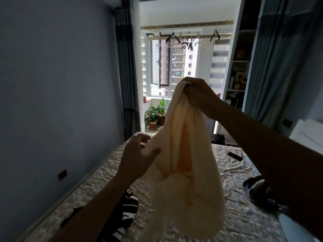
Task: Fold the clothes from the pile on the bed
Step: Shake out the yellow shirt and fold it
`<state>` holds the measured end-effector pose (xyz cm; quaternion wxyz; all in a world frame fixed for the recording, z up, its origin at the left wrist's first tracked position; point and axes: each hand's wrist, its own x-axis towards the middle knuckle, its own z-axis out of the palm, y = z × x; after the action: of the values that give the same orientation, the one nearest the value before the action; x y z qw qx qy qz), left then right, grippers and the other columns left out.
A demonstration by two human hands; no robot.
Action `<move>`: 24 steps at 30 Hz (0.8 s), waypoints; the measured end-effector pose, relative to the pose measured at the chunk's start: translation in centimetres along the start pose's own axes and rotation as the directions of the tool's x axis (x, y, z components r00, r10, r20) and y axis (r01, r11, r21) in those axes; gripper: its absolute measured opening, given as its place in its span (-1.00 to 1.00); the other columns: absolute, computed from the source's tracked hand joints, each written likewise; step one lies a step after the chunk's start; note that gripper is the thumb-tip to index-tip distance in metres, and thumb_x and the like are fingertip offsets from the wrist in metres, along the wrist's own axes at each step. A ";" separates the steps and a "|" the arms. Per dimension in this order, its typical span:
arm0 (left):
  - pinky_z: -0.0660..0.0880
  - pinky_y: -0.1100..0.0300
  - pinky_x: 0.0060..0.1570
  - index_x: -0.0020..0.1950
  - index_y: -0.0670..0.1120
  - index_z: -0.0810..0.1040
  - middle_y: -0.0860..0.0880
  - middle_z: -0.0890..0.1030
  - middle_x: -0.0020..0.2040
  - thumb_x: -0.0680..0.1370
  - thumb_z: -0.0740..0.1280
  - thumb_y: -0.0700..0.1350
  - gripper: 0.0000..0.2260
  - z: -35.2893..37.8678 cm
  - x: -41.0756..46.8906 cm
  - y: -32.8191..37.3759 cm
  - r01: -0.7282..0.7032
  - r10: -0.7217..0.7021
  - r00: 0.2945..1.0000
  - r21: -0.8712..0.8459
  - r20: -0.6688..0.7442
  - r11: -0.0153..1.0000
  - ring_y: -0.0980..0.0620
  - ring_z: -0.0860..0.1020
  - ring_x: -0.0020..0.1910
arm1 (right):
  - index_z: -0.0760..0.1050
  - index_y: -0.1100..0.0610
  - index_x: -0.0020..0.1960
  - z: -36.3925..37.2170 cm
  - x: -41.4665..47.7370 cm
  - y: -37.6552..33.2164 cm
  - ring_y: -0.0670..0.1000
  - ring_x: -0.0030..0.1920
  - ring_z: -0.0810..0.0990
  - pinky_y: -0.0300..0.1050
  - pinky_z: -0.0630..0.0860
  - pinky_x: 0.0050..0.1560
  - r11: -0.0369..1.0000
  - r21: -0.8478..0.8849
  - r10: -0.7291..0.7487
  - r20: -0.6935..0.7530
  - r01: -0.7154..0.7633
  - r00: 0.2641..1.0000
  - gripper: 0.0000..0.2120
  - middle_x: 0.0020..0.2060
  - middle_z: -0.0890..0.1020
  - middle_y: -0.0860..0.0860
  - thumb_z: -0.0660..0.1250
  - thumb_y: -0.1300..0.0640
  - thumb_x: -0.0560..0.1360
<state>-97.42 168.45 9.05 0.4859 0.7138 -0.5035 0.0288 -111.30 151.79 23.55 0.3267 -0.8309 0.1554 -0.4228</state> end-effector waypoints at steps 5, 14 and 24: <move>0.54 0.12 0.08 0.19 -0.16 0.58 0.03 0.60 0.12 0.45 0.40 0.16 -0.53 1.7 3.6 1.7 -0.228 0.235 0.970 -0.111 0.058 0.967 0.08 0.55 0.03 | 0.51 0.11 -0.15 -0.3 -0.2 -1.5 -0.30 -0.26 0.51 -0.42 0.41 -0.18 0.981 -0.135 -0.133 0.059 0.139 0.989 -0.74 -0.25 0.54 -0.05 0.12 0.26 0.63; 0.40 0.08 -0.19 -0.08 -0.24 0.59 -0.20 0.63 -0.15 0.48 0.16 -0.15 -0.75 -3.1 12.8 2.5 -0.406 0.404 0.910 -0.003 -0.090 0.914 -0.03 0.52 -0.17 | 0.62 0.20 -0.15 -8.4 -4.3 0.9 -0.08 -0.32 0.52 -0.02 0.54 -0.17 0.630 -0.776 0.008 -0.041 -0.037 0.999 -0.70 -0.31 0.59 0.04 0.37 -0.05 0.51; 0.56 -0.14 -0.11 0.09 -0.10 0.49 -0.23 0.61 -0.08 0.52 0.08 -0.01 -0.71 -8.7 16.1 4.6 -0.680 0.659 0.711 0.476 0.244 0.558 -0.26 0.59 -0.13 | 0.58 0.24 -0.04 -9.3 -8.5 4.0 -0.04 -0.31 0.52 -0.19 0.40 -0.27 0.538 -0.786 0.390 -0.090 -0.306 0.916 -0.78 -0.28 0.55 0.03 0.34 0.07 0.55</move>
<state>-89.00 163.55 25.22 0.2101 0.5743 -0.7163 0.3362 -123.76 149.54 19.70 0.0137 -0.8599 0.4706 -0.1971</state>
